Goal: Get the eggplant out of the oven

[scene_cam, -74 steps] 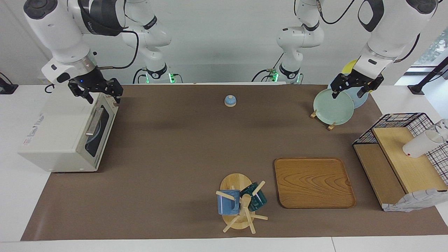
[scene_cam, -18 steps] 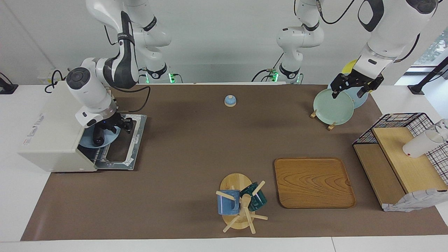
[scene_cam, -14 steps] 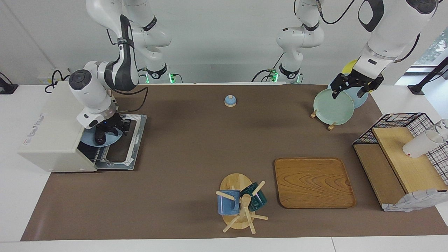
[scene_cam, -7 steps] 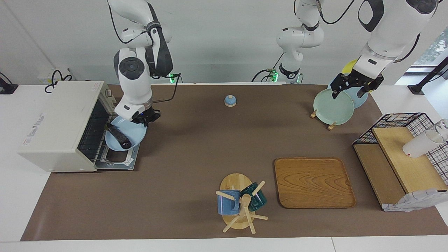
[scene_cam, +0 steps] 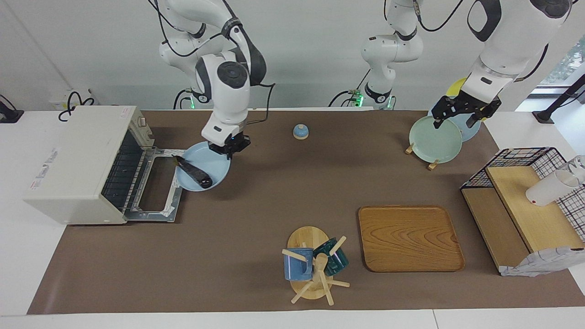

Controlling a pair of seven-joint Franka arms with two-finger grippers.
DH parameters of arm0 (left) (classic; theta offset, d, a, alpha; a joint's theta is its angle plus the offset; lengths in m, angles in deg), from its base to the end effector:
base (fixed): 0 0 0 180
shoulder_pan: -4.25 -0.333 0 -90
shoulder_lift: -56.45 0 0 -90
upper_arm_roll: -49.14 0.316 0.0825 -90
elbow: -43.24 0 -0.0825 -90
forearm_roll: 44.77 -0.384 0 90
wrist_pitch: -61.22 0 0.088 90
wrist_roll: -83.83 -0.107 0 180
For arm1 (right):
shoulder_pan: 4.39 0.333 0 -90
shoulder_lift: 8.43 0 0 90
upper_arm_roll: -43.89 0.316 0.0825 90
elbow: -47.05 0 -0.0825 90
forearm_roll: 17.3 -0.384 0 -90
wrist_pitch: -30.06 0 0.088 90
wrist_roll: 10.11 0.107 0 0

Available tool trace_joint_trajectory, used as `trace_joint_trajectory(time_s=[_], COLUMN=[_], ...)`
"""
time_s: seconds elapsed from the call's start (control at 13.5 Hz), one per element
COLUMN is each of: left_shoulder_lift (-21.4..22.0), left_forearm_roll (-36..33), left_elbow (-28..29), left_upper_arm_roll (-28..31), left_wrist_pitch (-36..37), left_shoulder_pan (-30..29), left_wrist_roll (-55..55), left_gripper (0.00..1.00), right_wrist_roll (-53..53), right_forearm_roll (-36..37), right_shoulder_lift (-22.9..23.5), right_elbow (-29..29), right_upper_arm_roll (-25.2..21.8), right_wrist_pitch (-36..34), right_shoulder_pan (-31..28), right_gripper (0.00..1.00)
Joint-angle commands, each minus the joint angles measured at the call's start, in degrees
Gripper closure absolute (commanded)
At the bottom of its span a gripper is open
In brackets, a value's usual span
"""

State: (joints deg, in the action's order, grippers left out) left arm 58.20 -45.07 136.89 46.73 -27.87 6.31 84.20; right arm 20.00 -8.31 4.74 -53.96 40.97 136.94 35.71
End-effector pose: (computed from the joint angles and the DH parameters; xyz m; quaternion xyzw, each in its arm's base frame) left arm 0.5404 -0.0420 0.6099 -0.9991 0.0358 0.0244 0.0043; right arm 0.4925 0.3609 0.4237 0.9908 0.0890 -0.0089 0.1011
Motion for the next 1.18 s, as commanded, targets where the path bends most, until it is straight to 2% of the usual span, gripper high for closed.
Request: trace_joint_trajectory(time_s=[0.0, 0.07, 0.15, 0.44, 0.52, 0.66, 0.74, 0.81, 0.89, 0.96, 1.03, 1.11], left_shoulder_lift=[0.36, 0.36, 0.36, 0.36, 0.36, 0.36, 0.36, 0.36, 0.36, 0.36, 0.36, 0.36], left_forearm_roll=[0.83, 0.83, 0.83, 0.83, 0.83, 0.83, 0.83, 0.83, 0.83, 0.83, 0.83, 0.83], left_elbow=[-0.13, -0.13, -0.13, -0.13, -0.13, -0.13, -0.13, -0.13, -0.13, -0.13, -0.13, -0.13], left_upper_arm_roll=[-0.04, -0.04, -0.04, -0.04, -0.04, -0.04, -0.04, -0.04, -0.04, -0.04, -0.04, -0.04], left_wrist_pitch=[-0.03, -0.03, -0.03, -0.03, -0.03, -0.03, -0.03, -0.03, -0.03, -0.03, 0.32, 0.58], left_shoulder_pan=[-0.39, -0.39, -0.39, -0.39, -0.39, -0.39, -0.39, -0.39, -0.39, -0.39, -0.39, -0.39], left_wrist_roll=[-0.29, -0.29, -0.29, -0.29, -0.29, -0.29, -0.29, -0.29, -0.29, -0.29, -0.29, -0.29], left_gripper=[0.0, 0.0, 0.0, 0.0, 0.0, 0.0, 0.0, 0.0, 0.0, 0.0, 0.0, 0.0], right_wrist_roll=[10.11, 13.45, 15.66, 19.64, 19.55, 19.11, 17.89, 15.62, 11.24, 6.59, 2.37, -0.98], right_forearm_roll=[-0.28, -1.76, -1.6, -2.39, -2.39, -1.61, -1.69, -1.69, -2.47, -2.57, -2.57, -2.65], right_shoulder_lift=[16.69, 19.07, 19.97, 20.06, 20.06, 19.8, 19.45, 17.79, 15.17, 12.53, 9.46, 5.42], right_elbow=[18.29, 18.92, 18.93, 14.98, 14.8, 15.85, 16.55, 16.9, 15.95, 14.98, 13.58, 9.22], right_upper_arm_roll=[-0.33, 1.07, 1.52, 1.61, 1.61, 1.61, 1.61, 1.52, 1.52, 1.52, 1.52, 1.43], right_wrist_pitch=[-1.44, 3.45, 5.07, 11.67, 11.85, 12.03, 13.86, 13.96, 12.83, 8.73, 4.34, 2.03], right_shoulder_pan=[5.23, 5.42, 6.29, 8.67, 8.5, 8.76, 8.76, 7.54, 4.83, 1.41, -1.15, -3.52], right_gripper=[1.0, 1.0, 1.0, 1.0, 0.96, 0.64, 0.44, 0.39, 0.38, 0.39, 0.48, 0.69])
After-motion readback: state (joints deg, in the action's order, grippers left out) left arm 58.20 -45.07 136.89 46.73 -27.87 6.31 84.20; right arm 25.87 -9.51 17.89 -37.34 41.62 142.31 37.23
